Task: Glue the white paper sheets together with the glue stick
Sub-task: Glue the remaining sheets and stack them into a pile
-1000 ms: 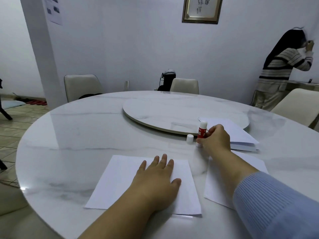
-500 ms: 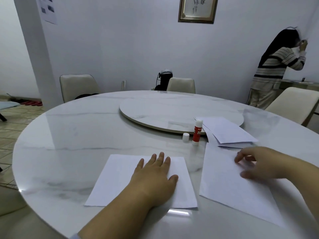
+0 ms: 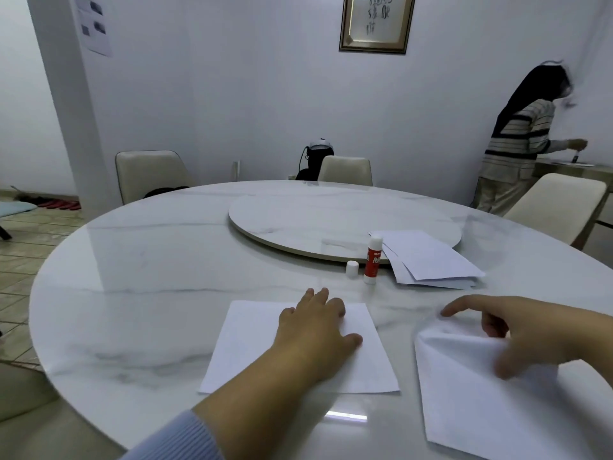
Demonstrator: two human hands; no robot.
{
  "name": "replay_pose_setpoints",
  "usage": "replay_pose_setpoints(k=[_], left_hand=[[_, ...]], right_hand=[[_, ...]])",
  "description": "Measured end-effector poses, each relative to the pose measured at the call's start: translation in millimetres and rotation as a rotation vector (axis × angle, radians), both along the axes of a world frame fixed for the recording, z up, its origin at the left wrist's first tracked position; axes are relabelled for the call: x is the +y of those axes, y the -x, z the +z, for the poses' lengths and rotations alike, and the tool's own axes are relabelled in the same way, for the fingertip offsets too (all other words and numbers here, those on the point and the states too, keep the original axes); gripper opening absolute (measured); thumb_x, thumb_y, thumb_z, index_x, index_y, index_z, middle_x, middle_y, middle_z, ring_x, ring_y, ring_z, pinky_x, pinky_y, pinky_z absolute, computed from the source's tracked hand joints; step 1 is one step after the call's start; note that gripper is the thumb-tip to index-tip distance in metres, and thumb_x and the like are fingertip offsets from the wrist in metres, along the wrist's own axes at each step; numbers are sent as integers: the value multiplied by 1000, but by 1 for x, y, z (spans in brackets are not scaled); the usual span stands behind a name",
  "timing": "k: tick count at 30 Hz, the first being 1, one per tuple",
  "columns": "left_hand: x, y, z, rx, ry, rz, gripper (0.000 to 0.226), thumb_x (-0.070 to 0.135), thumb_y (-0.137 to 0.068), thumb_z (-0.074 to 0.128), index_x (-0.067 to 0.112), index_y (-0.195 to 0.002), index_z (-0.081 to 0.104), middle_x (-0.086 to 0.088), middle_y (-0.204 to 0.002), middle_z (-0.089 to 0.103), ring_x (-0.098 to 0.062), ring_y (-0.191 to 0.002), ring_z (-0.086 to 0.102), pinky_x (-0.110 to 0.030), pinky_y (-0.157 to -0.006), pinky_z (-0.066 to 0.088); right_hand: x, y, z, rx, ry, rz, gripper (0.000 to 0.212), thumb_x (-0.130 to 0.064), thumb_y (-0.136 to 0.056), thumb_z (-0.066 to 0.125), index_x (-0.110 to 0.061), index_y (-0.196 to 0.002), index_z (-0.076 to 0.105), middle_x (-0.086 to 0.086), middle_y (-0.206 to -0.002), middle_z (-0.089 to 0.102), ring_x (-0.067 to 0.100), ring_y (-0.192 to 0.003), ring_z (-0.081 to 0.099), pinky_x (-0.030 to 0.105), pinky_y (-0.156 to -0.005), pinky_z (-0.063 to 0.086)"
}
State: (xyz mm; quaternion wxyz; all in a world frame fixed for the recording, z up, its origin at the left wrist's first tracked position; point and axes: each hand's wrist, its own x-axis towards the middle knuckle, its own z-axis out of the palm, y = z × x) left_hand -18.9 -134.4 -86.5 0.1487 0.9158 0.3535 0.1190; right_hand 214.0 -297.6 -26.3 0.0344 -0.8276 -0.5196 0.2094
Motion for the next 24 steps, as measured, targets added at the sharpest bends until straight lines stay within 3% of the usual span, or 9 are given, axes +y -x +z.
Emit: replay_pose_setpoints(k=[3,7,9,12,15,17,20,22,24], left_hand=[[-3,1,0,-89,-25,-10,32,43,-92,42,23,-115,53,3,-130,47,-18,-132,32,-34,-103,28],[2,14,10,-213,79,17,35,39,-96,39,27,-127,49,5,-153,28,-14,-141,20,-33,-111,19],[4,24,18,-334,151,51,30,38,-94,43,30,-120,54,8,-150,32,-11,-137,27,-28,-107,24],[2,43,20,-434,244,49,16,37,-91,48,35,-102,60,17,-129,45,0,-112,42,-12,-83,31],[-1,63,21,-582,299,58,13,35,-89,52,37,-88,65,29,-105,50,11,-96,47,-5,-73,30],[-6,74,22,-816,440,45,14,34,-86,58,34,-81,71,27,-106,61,10,-104,52,-13,-83,38],[-20,87,31,-1132,812,-199,23,45,-77,65,25,-71,71,11,-120,66,-9,-121,53,-37,-99,41],[-31,96,41,-1161,1008,-448,33,58,-67,71,26,-78,70,2,-134,57,-15,-131,45,-46,-103,38],[-36,104,52,-1133,1053,-598,52,61,-57,77,29,-97,66,-4,-143,47,-22,-136,39,-54,-104,37]], right_hand=[[-12,-9,-6,10,11,3,81,-35,-44,74,-77,-101,36,-17,-110,42,6,-93,56,24,-77,53],[-24,-22,-10,71,23,-53,81,-37,-40,80,-72,-103,43,-16,-115,46,9,-91,60,24,-74,55],[-28,-29,-14,92,-23,-70,80,-32,-39,81,-66,-105,48,-6,-108,55,17,-87,61,29,-72,57],[-32,-37,-13,99,-81,-18,85,-34,-35,88,-57,-108,53,2,-86,64,19,-79,63,31,-72,57],[-44,-34,12,330,-271,41,77,-25,-37,98,-34,-105,65,9,-77,71,20,-66,68,31,-61,59],[-54,-24,31,495,-522,81,80,-21,-31,100,-24,-103,66,13,-84,73,25,-71,72,41,-61,60],[-39,14,63,588,-887,107,77,-24,-28,96,-27,-99,66,1,-86,76,19,-71,74,41,-54,60],[-20,50,75,687,-1002,97,65,-10,-34,90,-29,-93,68,-1,-82,77,20,-63,73,36,-49,56],[0,81,75,801,-1066,-14,63,-7,-29,87,-29,-86,70,2,-79,76,22,-58,71,35,-48,56]])
